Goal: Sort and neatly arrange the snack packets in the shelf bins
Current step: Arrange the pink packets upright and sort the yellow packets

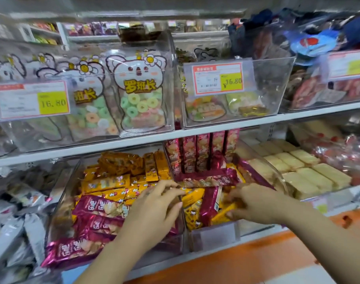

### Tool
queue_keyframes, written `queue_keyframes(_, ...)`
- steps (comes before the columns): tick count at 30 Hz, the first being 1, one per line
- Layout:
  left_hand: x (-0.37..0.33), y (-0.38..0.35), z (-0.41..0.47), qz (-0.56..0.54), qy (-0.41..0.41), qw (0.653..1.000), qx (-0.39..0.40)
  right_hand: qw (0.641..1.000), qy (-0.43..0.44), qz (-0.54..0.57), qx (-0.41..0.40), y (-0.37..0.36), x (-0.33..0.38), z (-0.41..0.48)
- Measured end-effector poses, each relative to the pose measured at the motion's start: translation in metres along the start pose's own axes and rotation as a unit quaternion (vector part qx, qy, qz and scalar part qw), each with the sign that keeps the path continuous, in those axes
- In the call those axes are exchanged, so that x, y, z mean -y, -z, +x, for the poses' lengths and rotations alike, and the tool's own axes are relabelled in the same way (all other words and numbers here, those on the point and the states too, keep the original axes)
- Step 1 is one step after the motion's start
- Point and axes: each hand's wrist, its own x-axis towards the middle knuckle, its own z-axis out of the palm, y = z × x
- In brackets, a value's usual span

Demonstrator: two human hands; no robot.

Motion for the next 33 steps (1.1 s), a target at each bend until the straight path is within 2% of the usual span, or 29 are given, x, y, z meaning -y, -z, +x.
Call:
queue_keyframes(5, 0.003, -0.001, 0.002, -0.011, 0.010, 1.000, 0.009, 0.995, -0.036, -0.007, 0.098, -0.012, 0.006, 0.021)
queue_keyframes(10, 0.003, -0.002, 0.002, -0.010, 0.009, 1.000, 0.015, 0.992, -0.034, 0.022, 0.121, -0.006, 0.010, 0.019)
queue_keyframes(13, 0.002, -0.002, 0.002, -0.017, 0.008, 1.000, 0.012, 0.992, -0.038, 0.004, 0.123, -0.006, 0.013, 0.019)
queue_keyframes(16, 0.002, -0.002, 0.001, -0.023, 0.010, 1.000, 0.012, 0.994, -0.037, -0.004, 0.103, -0.007, 0.014, 0.017)
queue_keyframes(21, 0.003, -0.003, 0.001, -0.018, 0.009, 1.000, 0.018, 0.996, 0.012, 0.063, 0.061, -0.002, 0.013, 0.005)
queue_keyframes(29, 0.001, -0.002, -0.001, -0.023, 0.014, 1.000, 0.015, 0.997, 0.072, 0.031, 0.014, -0.005, 0.002, 0.000)
queue_keyframes(33, 0.001, -0.001, -0.001, -0.014, 0.013, 1.000, 0.018, 0.990, 0.097, 0.089, -0.057, -0.003, -0.004, -0.002)
